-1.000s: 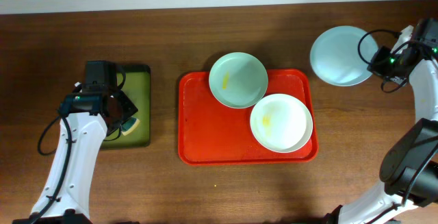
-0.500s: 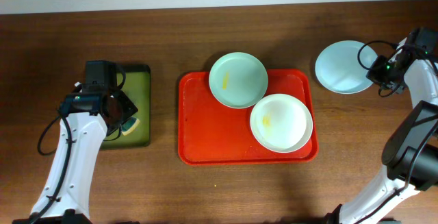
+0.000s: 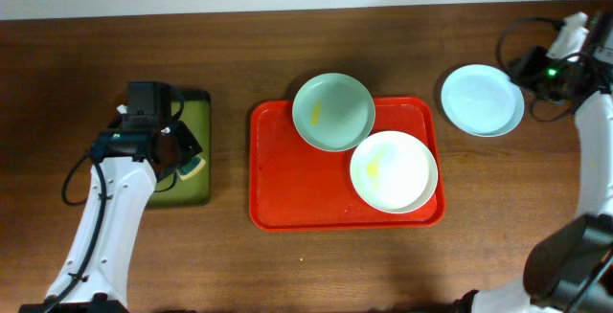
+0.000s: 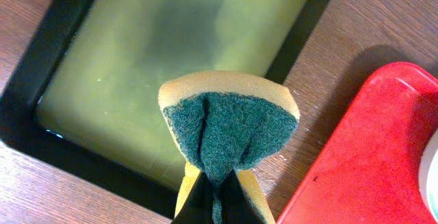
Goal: Clean dirty plates on tray and stack at the side
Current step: 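Grasp the light green plate rim with the right gripper and pull it forward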
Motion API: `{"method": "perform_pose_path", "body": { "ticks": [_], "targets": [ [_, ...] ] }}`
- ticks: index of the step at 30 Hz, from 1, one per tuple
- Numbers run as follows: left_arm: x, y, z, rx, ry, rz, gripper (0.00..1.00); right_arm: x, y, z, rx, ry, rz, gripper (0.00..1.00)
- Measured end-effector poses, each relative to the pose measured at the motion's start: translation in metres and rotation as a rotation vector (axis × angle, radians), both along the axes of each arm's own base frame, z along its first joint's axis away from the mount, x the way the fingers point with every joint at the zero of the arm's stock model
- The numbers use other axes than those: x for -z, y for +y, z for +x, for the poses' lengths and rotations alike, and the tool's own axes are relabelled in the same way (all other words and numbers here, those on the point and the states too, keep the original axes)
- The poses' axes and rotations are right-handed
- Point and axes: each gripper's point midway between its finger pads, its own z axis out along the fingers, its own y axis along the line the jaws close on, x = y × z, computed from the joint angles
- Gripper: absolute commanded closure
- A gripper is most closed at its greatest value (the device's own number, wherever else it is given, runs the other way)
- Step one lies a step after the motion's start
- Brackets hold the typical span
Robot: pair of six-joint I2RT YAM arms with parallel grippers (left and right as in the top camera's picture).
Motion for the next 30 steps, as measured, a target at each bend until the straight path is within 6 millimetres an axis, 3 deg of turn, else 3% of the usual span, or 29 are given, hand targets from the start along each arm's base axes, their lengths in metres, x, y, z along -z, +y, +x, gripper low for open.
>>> {"method": "perform_pose_path", "body": {
  "ticks": [3, 6, 8, 11, 16, 18, 25, 30],
  "targets": [
    [0.000, -0.005, 0.001, 0.016, -0.003, 0.000, 1.00, -0.002, 0.055, -0.004, -0.159, 0.013, 0.029, 0.49],
    [0.000, -0.011, 0.001, 0.033, -0.003, 0.000, 1.00, 0.011, 0.114, -0.005, -0.318, 0.048, 0.016, 0.49],
    [0.000, -0.015, 0.001, 0.044, -0.003, 0.000, 1.00, 0.026, 0.138, -0.004, -0.376, 0.082, -0.010, 0.49],
    [0.000, -0.020, 0.001, 0.059, -0.003, 0.000, 1.00, 0.070, 0.172, -0.004, -0.452, 0.186, -0.053, 0.50],
    [0.000, -0.022, 0.001, 0.065, -0.003, -0.003, 1.00, 0.129, 0.197, -0.008, -0.547, 0.308, -0.092, 0.50],
    [0.000, -0.022, 0.001, 0.064, -0.003, -0.004, 1.00, 0.143, 0.202, -0.010, -0.583, 0.330, -0.111, 0.50],
    [-0.001, -0.022, 0.002, 0.065, -0.006, -0.004, 1.00, 0.152, 0.201, -0.007, -0.602, 0.330, -0.157, 0.50],
    [-0.001, -0.022, 0.002, 0.065, -0.006, -0.004, 1.00, 0.163, 0.200, -0.005, -0.602, 0.342, -0.167, 0.56]
  ]
}}
